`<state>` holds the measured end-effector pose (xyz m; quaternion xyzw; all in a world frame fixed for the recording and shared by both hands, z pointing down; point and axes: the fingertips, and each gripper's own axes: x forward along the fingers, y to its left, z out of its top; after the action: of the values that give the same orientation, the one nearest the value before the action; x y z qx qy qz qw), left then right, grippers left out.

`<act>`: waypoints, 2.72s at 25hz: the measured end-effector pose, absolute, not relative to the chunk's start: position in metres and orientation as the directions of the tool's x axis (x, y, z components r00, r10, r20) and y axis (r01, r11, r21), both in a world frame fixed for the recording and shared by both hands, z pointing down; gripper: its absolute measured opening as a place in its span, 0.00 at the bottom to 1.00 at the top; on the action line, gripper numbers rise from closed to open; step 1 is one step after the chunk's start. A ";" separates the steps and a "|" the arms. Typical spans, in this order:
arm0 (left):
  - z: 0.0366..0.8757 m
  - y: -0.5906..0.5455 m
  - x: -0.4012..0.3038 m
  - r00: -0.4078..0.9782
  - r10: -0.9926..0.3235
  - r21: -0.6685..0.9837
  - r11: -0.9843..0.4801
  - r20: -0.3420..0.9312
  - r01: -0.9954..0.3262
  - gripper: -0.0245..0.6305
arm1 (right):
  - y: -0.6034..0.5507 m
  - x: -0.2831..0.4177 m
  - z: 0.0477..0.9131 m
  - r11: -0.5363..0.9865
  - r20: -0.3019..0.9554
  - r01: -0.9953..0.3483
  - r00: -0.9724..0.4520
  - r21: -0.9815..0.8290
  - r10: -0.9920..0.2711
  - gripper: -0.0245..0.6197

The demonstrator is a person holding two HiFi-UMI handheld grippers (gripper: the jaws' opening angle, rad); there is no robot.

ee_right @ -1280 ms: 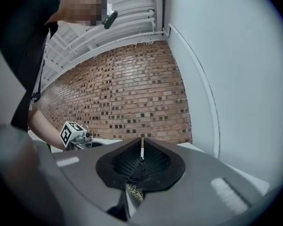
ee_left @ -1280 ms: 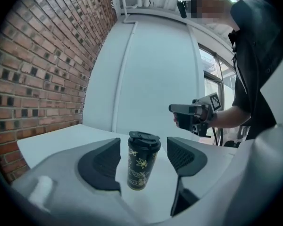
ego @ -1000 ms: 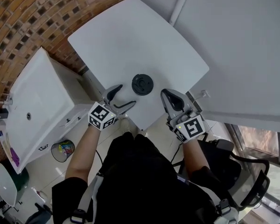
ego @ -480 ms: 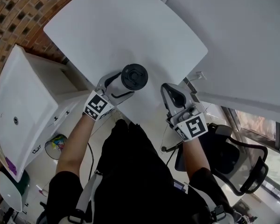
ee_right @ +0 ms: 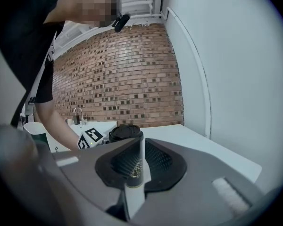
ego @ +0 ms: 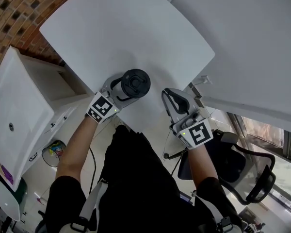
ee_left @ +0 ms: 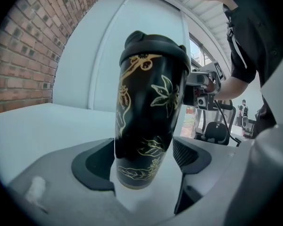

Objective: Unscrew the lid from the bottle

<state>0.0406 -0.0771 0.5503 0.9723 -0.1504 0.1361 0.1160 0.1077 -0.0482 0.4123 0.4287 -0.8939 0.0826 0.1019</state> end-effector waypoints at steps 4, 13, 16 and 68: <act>0.559 -0.078 0.046 0.915 -0.264 0.175 -0.929 0.306 -0.327 0.65 | -0.053 0.101 0.410 0.624 0.255 -0.775 -0.626 -0.098 -0.737 0.14; 0.566 -0.077 0.052 0.924 -0.206 0.167 -0.948 0.323 -0.270 0.62 | -0.061 0.049 0.424 0.716 0.218 -0.692 -0.716 -0.092 -0.663 0.70; 0.565 -0.078 0.051 0.926 -0.202 0.169 -0.949 0.318 -0.265 0.62 | -0.067 0.035 0.427 0.727 0.210 -0.681 -0.727 -0.090 -0.654 0.74; 0.565 -0.077 0.052 0.926 -0.212 0.157 -0.950 0.314 -0.271 0.61 | -0.088 0.001 0.428 0.781 0.122 -0.615 -0.788 -0.109 -0.603 0.75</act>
<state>0.0521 -0.0770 0.5652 0.9762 -0.1237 0.1481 0.0990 0.0008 -0.0877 0.4284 0.3231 -0.9428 0.0714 0.0401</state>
